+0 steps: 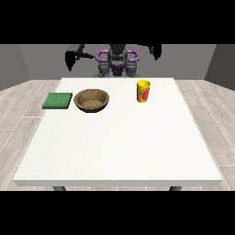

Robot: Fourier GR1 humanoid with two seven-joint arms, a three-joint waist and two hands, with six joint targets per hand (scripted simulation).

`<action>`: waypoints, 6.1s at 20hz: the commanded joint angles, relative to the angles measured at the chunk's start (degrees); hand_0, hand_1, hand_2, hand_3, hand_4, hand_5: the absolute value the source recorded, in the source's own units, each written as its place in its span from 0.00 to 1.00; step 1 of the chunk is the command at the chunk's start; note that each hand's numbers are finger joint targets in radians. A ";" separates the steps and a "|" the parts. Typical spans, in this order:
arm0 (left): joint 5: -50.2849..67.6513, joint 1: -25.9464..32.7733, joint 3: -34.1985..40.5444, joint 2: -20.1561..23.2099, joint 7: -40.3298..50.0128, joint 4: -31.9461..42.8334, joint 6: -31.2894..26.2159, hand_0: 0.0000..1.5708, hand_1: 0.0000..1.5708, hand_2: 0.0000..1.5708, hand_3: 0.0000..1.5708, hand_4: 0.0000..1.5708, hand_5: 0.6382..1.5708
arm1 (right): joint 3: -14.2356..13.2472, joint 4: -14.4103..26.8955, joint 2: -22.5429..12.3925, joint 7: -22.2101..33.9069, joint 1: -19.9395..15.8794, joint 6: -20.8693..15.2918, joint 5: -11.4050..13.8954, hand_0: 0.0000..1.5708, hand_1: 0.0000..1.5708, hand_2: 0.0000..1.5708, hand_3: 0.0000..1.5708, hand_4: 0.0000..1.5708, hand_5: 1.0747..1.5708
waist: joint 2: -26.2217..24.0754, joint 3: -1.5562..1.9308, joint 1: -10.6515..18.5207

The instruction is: Pick the cup and pour the ball into the bowl, then pick the bowl and place it on the pad

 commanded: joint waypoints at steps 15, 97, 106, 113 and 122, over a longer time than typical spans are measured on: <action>-5.76 -16.81 8.82 0.58 -18.27 31.31 4.46 0.00 0.00 0.00 0.00 0.00 0.64 | -4.26 16.00 -4.52 -12.55 -6.11 7.46 -0.86 0.00 0.00 0.00 0.00 0.00 0.98 | 6.64 0.00 -5.06; -89.70 -49.13 -40.06 -4.31 30.71 52.60 9.59 0.00 0.00 1.00 1.00 0.79 0.80 | -11.69 51.07 -16.94 -16.10 -23.33 15.36 -2.79 0.00 0.00 0.00 0.10 0.00 0.90 | -1.67 0.04 -4.40; -94.41 -54.82 -39.28 -4.30 24.70 48.14 -1.12 0.99 0.99 1.00 1.00 0.76 0.89 | -13.44 54.08 -20.62 -15.68 -21.31 17.56 -3.86 0.00 0.00 0.00 0.11 0.00 0.89 | -4.52 0.02 -2.35; -95.21 -54.41 -32.65 -2.99 24.13 48.23 3.23 0.97 0.97 1.00 1.00 0.76 0.88 | -12.23 53.22 -17.86 -14.18 -23.24 18.82 -4.73 0.00 0.00 0.00 0.00 0.29 0.97 | -0.42 -0.02 -3.23; -70.89 -45.75 -13.59 0.56 18.73 32.53 17.06 0.24 0.24 1.00 1.00 0.55 1.00 | -18.92 56.11 -23.47 -12.97 -25.40 14.81 -8.76 0.00 0.00 0.00 0.00 0.31 0.98 | 5.20 -0.21 12.30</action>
